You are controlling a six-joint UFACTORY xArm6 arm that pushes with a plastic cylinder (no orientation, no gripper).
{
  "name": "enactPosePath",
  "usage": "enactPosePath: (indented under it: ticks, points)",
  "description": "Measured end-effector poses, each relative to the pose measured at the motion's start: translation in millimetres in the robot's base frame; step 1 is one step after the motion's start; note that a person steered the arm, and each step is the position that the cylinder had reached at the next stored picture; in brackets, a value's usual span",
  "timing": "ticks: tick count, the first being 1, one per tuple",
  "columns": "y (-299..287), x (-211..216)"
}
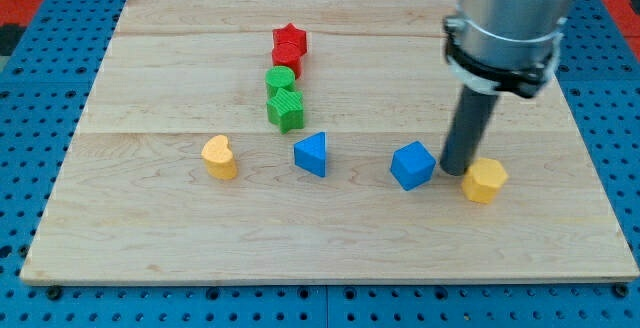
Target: Move the blue cube slightly towards the right
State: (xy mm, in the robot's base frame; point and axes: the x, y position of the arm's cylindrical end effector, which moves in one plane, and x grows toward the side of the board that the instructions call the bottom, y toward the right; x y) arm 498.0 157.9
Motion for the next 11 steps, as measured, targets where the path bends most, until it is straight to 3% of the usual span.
enactPosePath:
  ticks: [2, 3, 4, 5, 6, 8, 11]
  points:
    - [25.9, 28.9]
    - [-36.9, 62.5]
    - [-101.4, 33.7]
    - [-78.8, 2.1]
    - [-116.6, -0.2]
    - [-61.9, -20.0]
    - [-29.9, 12.9]
